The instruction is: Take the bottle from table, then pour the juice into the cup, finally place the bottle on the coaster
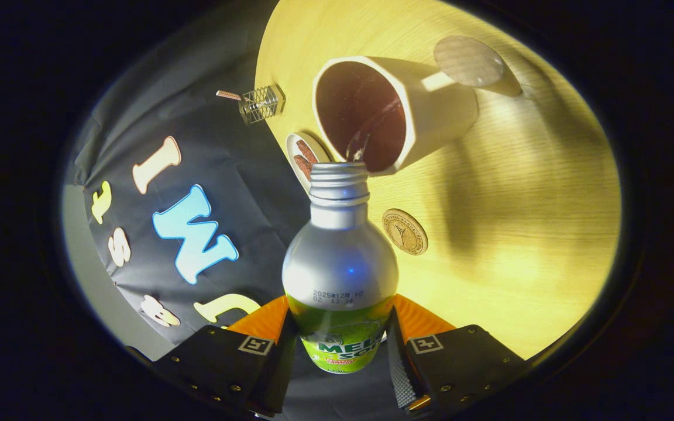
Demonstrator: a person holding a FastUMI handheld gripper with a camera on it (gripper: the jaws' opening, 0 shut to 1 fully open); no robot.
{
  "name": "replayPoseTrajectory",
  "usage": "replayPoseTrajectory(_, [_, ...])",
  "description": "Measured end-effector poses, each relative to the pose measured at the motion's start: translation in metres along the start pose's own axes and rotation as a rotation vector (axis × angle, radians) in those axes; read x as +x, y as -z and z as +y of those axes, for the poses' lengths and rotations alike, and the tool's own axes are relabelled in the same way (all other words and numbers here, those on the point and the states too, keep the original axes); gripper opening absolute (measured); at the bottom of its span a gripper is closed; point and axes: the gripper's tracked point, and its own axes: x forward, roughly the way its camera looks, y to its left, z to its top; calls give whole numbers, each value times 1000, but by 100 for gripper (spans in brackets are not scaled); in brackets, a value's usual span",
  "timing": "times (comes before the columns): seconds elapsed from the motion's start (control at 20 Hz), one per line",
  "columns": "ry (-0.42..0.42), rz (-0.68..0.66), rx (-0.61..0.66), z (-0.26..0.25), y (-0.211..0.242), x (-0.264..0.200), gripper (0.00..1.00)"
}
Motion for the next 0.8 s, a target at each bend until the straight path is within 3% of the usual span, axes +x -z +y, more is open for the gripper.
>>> replayPoseTrajectory(0.8, [-16, -4, 112, 15, -6, -4, 69])
